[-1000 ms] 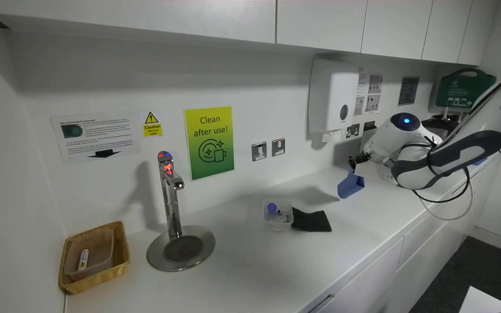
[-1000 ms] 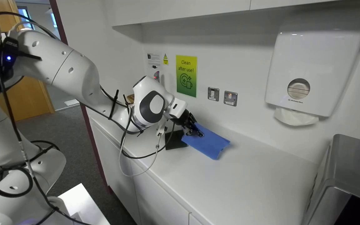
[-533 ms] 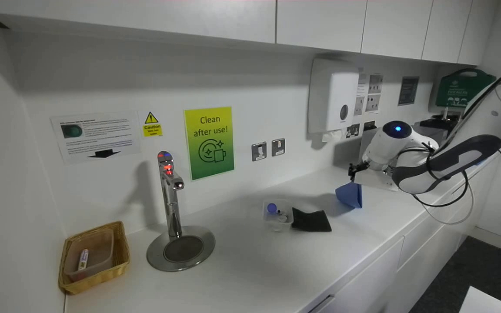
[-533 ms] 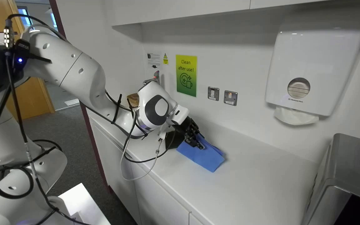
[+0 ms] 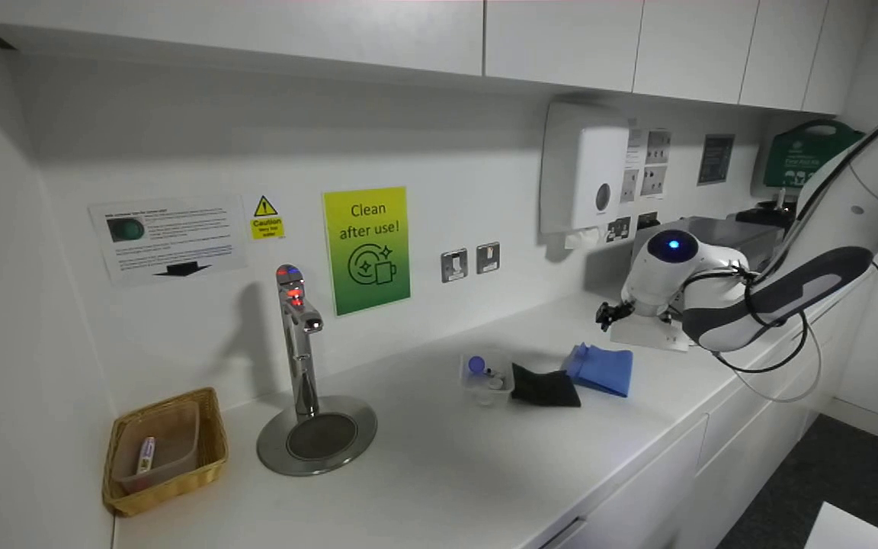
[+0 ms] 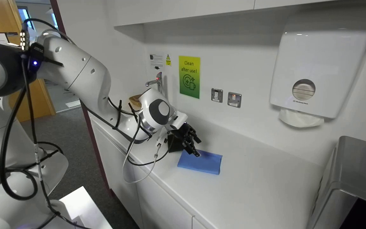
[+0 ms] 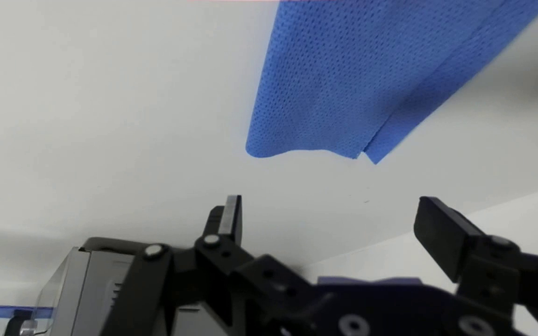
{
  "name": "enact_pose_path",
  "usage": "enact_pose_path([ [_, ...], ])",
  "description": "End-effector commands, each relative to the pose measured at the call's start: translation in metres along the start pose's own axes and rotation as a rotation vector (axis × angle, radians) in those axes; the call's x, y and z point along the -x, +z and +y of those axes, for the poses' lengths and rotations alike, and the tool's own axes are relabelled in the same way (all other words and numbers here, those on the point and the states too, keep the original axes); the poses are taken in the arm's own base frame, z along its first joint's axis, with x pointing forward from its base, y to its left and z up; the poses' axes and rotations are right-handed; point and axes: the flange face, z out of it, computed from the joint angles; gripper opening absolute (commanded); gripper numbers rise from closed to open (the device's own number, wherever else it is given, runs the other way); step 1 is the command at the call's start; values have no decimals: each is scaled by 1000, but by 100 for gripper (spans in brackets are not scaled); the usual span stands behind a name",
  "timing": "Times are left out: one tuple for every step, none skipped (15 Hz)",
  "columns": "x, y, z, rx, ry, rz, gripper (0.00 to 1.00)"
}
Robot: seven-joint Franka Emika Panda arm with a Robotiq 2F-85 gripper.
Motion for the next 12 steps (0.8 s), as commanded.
enact_pose_path([
  [11,-5,-23,-84,-72,-20,100],
  [16,-6,-31,-128,-89,-40,100],
  [21,-7,-42,-191,-97,-68,100],
  [26,-6,-52,-239,-98,-98,100],
  [30,-3,-62,-285,-88,-132,100],
  [35,1,-69,-324,-80,-166,100],
  [40,8,-78,-358,-60,-206,100],
  [46,16,-86,-387,-44,-247,100],
  [54,23,-94,-412,-30,-290,100],
  [60,28,-103,-439,-19,-331,100],
  [66,30,-113,-466,-9,-376,100],
  [67,31,-123,-496,-3,-422,100],
])
